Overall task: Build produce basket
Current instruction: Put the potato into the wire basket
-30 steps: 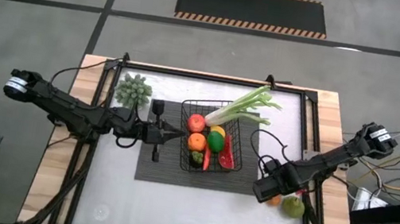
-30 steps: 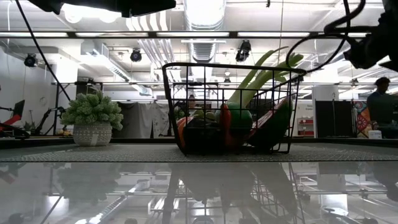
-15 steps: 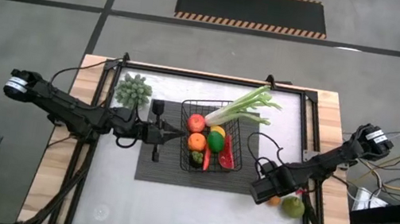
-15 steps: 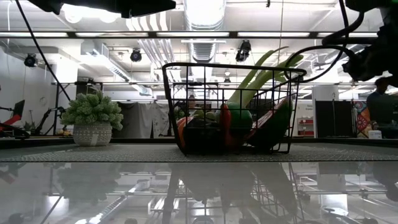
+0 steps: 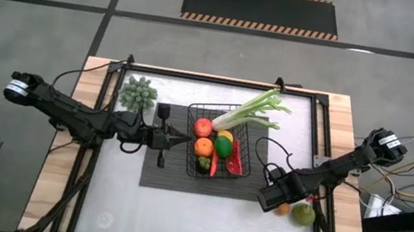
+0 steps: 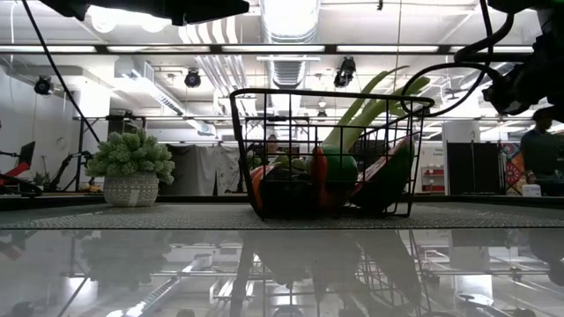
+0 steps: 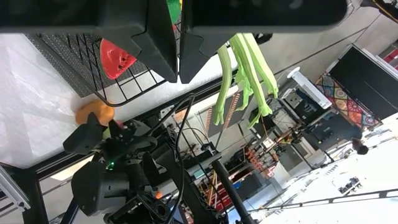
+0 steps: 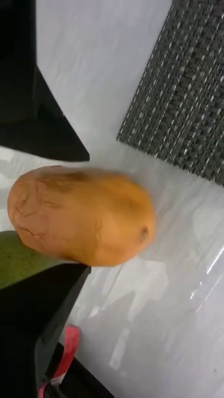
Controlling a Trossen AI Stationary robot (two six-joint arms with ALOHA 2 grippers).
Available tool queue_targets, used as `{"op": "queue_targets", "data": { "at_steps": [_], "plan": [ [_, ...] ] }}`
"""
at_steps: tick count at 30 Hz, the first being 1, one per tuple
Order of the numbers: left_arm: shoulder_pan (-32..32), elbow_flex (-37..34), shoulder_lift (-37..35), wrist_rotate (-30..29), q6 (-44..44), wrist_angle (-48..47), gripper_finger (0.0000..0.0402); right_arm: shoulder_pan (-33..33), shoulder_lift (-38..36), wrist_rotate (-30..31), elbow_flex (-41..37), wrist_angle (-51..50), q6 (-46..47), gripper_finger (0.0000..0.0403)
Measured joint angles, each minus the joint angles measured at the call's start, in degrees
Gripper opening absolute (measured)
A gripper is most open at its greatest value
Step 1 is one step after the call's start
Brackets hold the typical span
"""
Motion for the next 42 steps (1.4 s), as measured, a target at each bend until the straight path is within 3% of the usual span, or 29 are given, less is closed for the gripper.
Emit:
{"op": "queue_targets", "data": {
  "at_steps": [8,14,20,29,34,38,42],
  "plan": [
    [0.00,0.00,0.00,0.00,0.07,-0.02,0.0000,0.00,-0.11,-0.20,0.22,0.16,-1.03,0.0160],
    [0.00,0.00,0.00,0.00,0.04,0.07,0.0000,0.00,-1.57,-0.42,3.90,0.15,-11.07,0.0158],
    [0.00,0.00,0.00,0.00,-0.38,0.36,0.0000,0.00,-5.19,0.47,10.80,0.26,-30.11,0.0161],
    [-0.02,0.00,0.00,0.00,-0.42,1.06,0.0000,-0.39,-11.80,17.96,18.43,11.42,-55.20,0.0158],
    [-0.02,0.00,0.00,0.00,0.21,1.59,0.0000,-0.42,-13.31,34.52,18.19,19.17,-66.64,0.0157],
    [-0.02,0.00,0.00,0.00,1.52,1.54,0.0000,-2.09,-12.65,46.95,17.99,24.69,-70.88,0.0157],
    [0.09,0.00,0.00,-0.05,3.41,2.73,0.0000,-6.37,-10.72,50.71,17.99,27.38,-71.22,0.0157]
  ]
}}
